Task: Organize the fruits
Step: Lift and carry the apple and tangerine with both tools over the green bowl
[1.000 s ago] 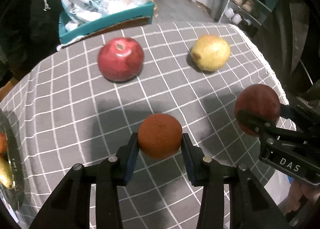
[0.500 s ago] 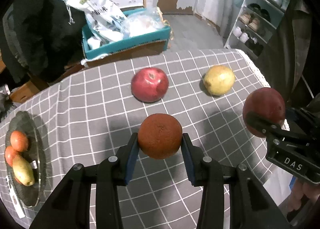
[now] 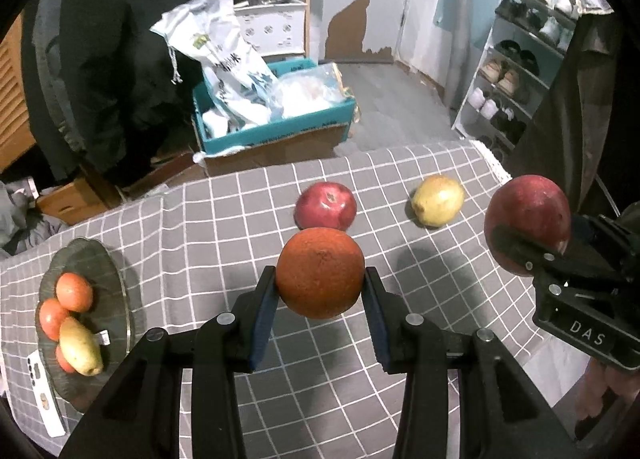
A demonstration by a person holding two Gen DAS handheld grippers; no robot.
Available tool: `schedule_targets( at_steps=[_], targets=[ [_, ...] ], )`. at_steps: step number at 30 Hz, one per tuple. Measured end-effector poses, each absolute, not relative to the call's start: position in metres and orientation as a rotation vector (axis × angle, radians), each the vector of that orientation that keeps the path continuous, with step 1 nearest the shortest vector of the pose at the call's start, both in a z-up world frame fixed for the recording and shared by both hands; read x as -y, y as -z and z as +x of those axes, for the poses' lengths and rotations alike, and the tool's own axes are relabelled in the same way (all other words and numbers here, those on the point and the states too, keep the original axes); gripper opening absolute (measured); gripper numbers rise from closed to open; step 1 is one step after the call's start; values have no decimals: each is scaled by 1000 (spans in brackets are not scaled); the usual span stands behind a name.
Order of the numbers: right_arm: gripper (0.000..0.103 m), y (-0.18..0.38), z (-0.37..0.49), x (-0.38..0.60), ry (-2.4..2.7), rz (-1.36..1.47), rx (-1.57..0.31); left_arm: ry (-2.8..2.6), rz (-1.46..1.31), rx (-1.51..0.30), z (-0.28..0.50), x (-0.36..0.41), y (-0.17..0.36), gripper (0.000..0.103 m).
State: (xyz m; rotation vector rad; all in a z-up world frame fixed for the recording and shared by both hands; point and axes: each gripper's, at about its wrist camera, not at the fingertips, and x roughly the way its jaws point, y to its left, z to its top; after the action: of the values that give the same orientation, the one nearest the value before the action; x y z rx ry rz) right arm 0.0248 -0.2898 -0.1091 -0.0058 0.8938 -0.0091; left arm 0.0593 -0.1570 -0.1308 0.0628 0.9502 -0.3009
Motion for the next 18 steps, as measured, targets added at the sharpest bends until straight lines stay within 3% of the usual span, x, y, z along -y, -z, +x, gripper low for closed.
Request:
schedule_targets(
  at_steps=[18],
  targets=[
    [71, 78, 22, 243, -84, -43, -818, 241, 6, -876, 47, 105, 100, 42]
  ],
)
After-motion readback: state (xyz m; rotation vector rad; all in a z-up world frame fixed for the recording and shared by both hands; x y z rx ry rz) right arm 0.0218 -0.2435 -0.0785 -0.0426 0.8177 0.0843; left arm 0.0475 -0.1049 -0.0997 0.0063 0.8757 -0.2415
